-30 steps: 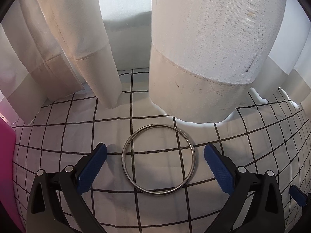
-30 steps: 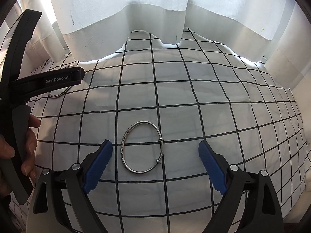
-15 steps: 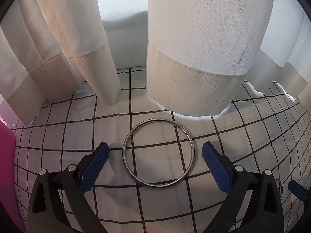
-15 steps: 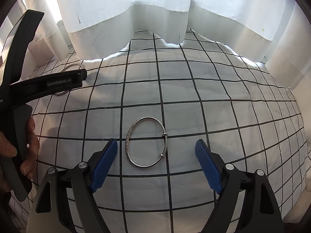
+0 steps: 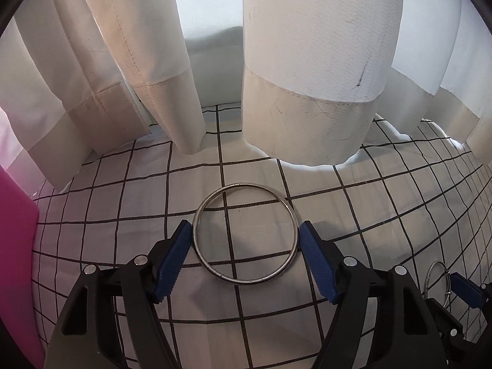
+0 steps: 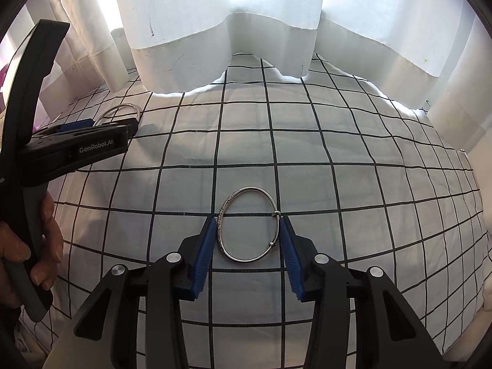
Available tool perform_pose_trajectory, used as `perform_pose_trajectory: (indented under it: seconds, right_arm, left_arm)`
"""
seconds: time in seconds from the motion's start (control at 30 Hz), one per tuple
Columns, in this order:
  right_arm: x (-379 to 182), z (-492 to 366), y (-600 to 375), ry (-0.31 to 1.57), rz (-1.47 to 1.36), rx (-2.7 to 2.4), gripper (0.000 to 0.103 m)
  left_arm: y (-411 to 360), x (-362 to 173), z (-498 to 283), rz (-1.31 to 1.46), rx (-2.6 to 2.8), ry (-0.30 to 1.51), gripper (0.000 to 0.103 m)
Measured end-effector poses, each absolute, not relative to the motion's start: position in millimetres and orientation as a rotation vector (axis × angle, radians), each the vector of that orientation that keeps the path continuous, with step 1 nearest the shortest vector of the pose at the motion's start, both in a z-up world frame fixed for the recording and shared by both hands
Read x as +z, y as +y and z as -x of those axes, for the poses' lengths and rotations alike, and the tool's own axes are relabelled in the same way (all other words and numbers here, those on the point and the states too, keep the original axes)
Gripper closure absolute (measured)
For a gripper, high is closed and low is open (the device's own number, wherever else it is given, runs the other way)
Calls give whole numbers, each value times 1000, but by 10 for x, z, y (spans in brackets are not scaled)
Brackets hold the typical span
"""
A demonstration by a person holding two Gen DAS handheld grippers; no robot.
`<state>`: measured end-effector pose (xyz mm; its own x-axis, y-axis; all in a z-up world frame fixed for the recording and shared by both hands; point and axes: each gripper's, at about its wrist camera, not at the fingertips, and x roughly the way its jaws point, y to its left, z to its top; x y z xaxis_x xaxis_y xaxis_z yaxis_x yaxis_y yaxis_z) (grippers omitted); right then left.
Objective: Organize jewelry
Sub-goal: 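Grasp the silver bangle with right tool while left tool grasps the plain silver ring, then carry the bangle and ring over the pink tub with both tools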
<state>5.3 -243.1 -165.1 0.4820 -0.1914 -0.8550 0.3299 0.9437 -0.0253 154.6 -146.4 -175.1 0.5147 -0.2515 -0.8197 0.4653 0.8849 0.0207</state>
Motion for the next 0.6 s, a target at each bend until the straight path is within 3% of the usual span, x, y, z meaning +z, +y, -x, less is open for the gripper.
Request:
perform_pose_trajectory:
  seconds: [0.3,0.6]
  right_arm:
    - [-1580,53,-2361,1011,-162,-299,62]
    - [-1389,80,-2252,979,-141,-260,62]
  left_arm:
    - [-1147,-1672,-1265,-217,-419,927,34]
    - [-666,-1260,-1097,-164,-396,878,34]
